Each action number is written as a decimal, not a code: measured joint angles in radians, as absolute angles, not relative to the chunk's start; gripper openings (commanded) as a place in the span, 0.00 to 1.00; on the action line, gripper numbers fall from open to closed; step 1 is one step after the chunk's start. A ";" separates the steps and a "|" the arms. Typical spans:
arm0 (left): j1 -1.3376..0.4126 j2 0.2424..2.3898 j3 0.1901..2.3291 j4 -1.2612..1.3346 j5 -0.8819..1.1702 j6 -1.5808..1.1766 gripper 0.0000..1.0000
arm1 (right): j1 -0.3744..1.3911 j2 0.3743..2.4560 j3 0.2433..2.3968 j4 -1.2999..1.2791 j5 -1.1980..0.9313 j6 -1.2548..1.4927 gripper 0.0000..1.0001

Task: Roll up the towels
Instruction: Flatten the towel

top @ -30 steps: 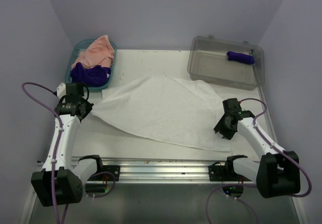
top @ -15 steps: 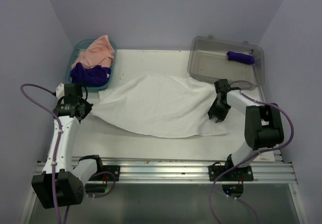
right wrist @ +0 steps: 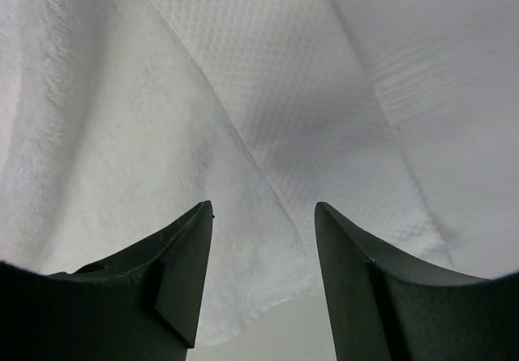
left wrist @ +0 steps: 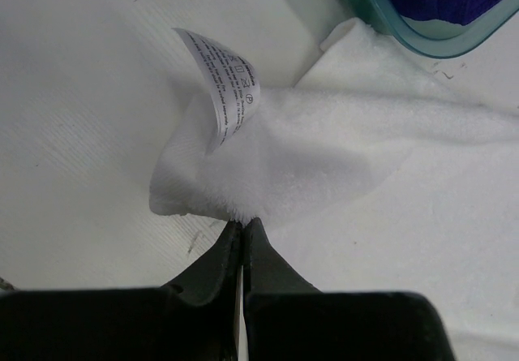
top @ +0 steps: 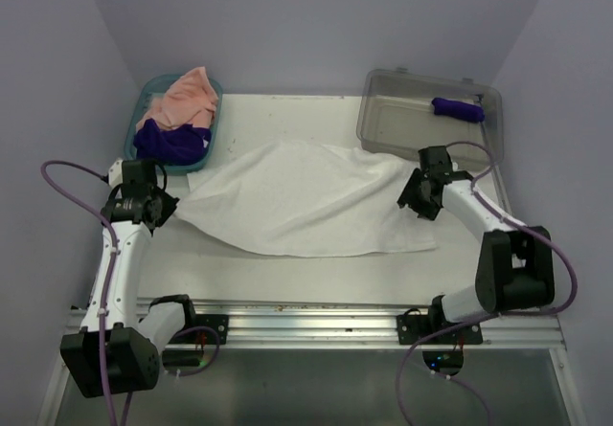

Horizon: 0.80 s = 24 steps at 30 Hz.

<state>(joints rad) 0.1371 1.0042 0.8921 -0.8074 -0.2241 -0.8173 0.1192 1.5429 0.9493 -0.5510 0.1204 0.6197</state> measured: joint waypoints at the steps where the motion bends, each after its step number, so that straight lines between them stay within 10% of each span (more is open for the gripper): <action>1: 0.137 1.002 0.891 -0.808 -0.221 -0.817 0.00 | 0.112 1.487 0.922 -0.552 0.121 0.617 0.58; 24: 0.137 0.943 0.870 -0.810 -0.205 -0.807 0.00 | -0.106 1.229 0.585 -0.585 0.062 0.700 0.61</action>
